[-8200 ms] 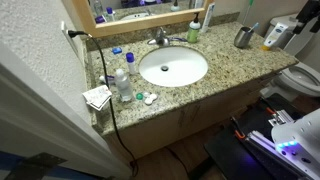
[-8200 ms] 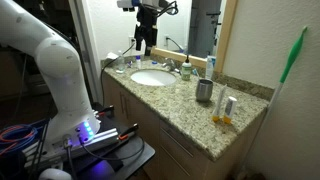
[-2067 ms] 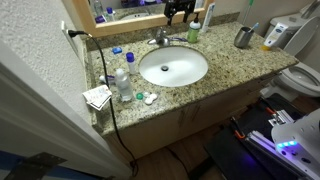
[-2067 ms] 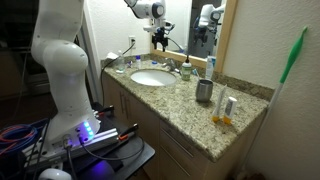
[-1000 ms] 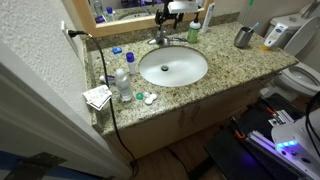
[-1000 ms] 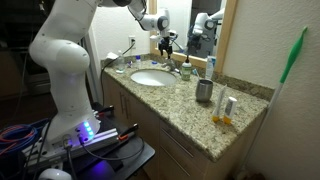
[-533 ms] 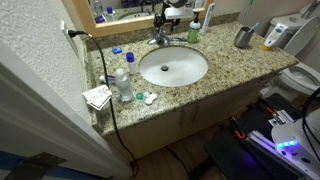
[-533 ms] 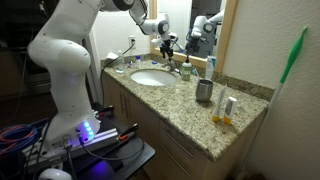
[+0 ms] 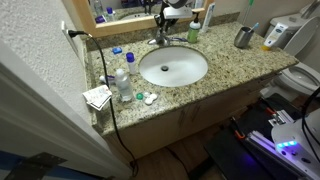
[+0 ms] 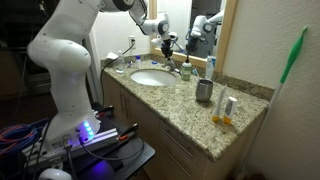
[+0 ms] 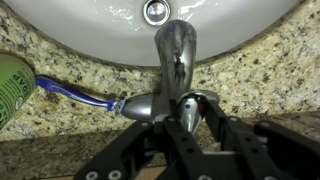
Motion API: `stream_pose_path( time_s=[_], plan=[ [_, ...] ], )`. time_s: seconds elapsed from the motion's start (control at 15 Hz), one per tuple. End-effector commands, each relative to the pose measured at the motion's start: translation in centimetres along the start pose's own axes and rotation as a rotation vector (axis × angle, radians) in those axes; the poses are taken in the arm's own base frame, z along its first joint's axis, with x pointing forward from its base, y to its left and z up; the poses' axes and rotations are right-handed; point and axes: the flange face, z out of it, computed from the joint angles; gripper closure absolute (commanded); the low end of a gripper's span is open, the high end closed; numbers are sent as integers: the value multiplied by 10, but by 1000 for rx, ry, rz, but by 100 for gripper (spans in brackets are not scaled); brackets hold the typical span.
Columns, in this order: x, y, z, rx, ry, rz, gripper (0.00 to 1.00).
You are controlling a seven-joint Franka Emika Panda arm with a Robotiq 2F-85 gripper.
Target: Open the tap faucet.
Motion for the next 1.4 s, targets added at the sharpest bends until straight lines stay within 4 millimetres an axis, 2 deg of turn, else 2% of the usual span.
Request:
stream_pose_path(
  time_s=[0.0, 0.07, 0.4, 0.47, 0.53, 0.8, 0.87, 0.93, 1.13, 1.33],
  plan=[
    [5, -2, 3, -2, 14, 22, 96],
    [6, -3, 1, 1, 17, 25, 93],
    [12, -5, -5, 61, 89, 85, 93],
    [9, 11, -44, 78, 109, 102, 93],
    [11, 15, -50, 91, 135, 114, 93],
    [19, 25, -104, 164, 242, 132, 93],
    [15, 23, -113, 162, 217, 100, 46],
    [10, 20, -119, 161, 184, 65, 45],
    [-9, 5, -114, 167, 36, -36, 27],
    [-21, -2, -88, 103, -74, -60, 5]
  ],
)
